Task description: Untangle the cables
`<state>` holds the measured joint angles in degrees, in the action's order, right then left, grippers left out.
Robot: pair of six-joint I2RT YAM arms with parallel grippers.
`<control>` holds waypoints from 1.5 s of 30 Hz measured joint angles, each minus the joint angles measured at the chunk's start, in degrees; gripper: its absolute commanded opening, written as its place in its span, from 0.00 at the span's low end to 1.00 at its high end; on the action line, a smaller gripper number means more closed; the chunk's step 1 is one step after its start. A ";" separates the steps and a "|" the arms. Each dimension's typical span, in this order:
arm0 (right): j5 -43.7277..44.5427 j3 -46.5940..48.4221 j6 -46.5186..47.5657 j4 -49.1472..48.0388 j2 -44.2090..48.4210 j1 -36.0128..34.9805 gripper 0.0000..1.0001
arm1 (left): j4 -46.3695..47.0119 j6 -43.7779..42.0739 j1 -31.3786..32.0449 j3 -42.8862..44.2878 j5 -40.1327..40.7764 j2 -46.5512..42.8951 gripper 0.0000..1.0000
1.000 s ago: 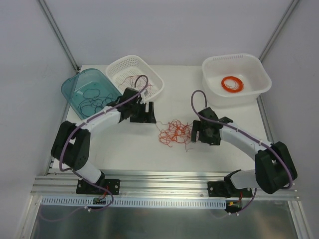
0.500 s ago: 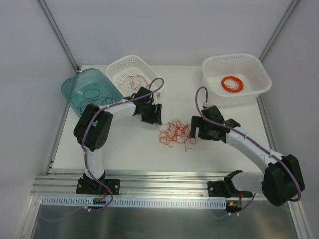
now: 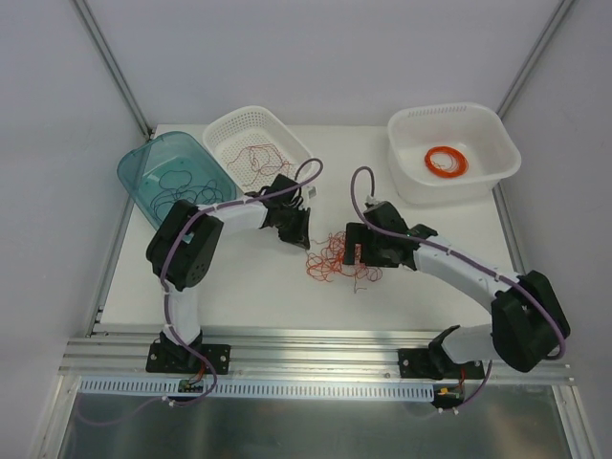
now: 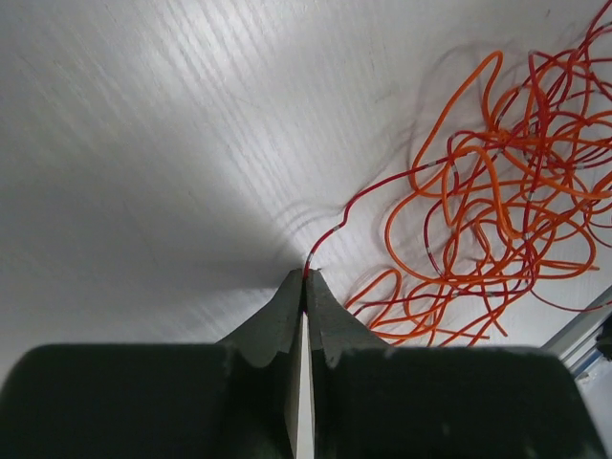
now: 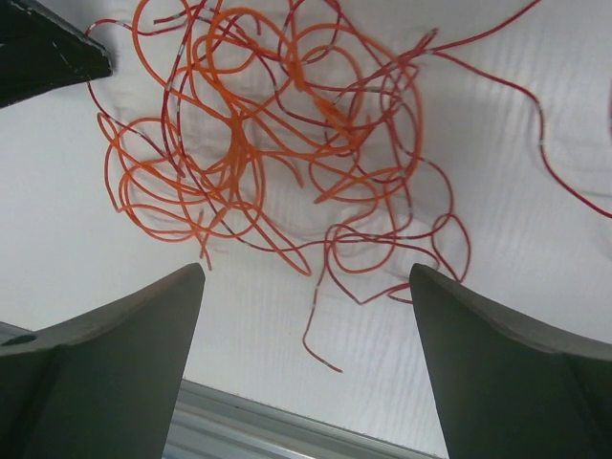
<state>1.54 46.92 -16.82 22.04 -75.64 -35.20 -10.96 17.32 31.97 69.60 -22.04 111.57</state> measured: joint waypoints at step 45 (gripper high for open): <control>16.13 -8.09 -7.96 6.25 10.82 20.22 0.22 | -27.65 -5.07 -18.18 14.34 22.84 -51.23 0.00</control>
<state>17.67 38.83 -24.77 28.29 -64.82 -14.98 -38.61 12.25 13.78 83.94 0.80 60.34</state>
